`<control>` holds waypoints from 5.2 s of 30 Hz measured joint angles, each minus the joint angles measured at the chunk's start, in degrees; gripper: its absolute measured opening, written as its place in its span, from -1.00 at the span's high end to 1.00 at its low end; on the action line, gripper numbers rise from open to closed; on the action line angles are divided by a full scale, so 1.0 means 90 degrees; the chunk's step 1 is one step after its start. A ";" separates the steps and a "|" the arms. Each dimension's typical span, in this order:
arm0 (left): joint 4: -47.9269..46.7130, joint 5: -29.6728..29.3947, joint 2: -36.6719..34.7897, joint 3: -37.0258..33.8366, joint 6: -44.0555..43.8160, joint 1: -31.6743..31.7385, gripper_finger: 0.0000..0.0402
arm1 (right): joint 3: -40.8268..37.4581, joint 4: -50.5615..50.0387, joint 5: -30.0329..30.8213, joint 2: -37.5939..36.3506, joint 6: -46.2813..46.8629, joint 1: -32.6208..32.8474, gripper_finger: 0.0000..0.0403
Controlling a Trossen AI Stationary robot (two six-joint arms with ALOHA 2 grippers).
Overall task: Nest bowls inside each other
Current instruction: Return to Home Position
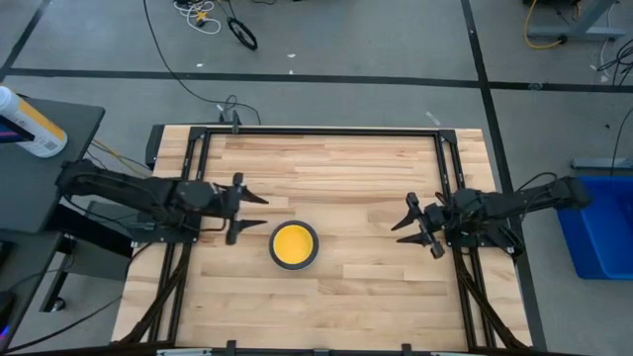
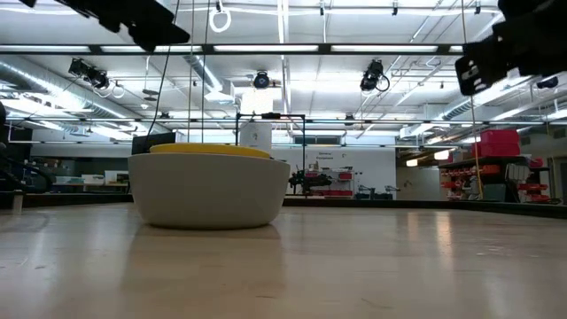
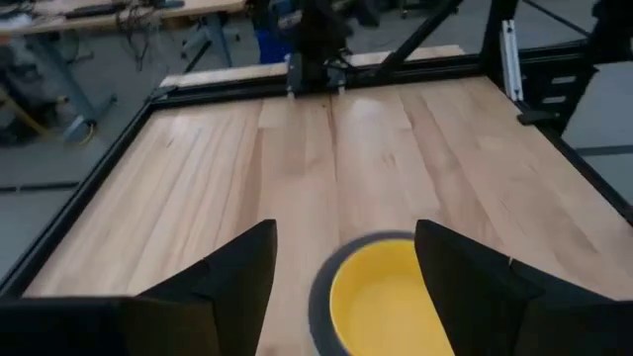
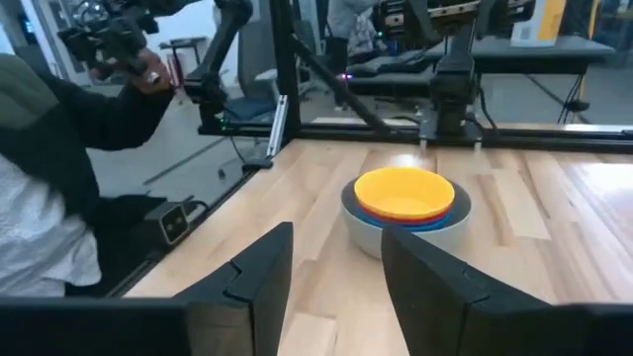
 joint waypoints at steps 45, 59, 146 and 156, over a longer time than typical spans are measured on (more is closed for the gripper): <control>0.0769 0.0068 -0.4578 -0.3323 -0.0608 -0.1496 -0.23 | -0.0825 -0.0148 0.0519 -0.1559 0.0041 0.1397 0.00; 0.0142 -0.0366 -0.4673 -0.3336 -0.0658 -0.1495 -0.23 | -0.0825 -0.0310 -0.0110 -0.1557 0.0427 0.1935 -0.11; 0.1413 0.3352 -0.4890 -0.3734 -0.0155 0.3497 -0.23 | -0.0823 -0.0847 -0.0654 -0.1683 -0.1219 -0.2677 0.02; 0.1560 0.1940 -0.4892 -0.3751 -0.0336 0.2167 -0.23 | -0.0823 -0.0847 -0.0659 -0.1683 -0.1219 -0.2677 0.10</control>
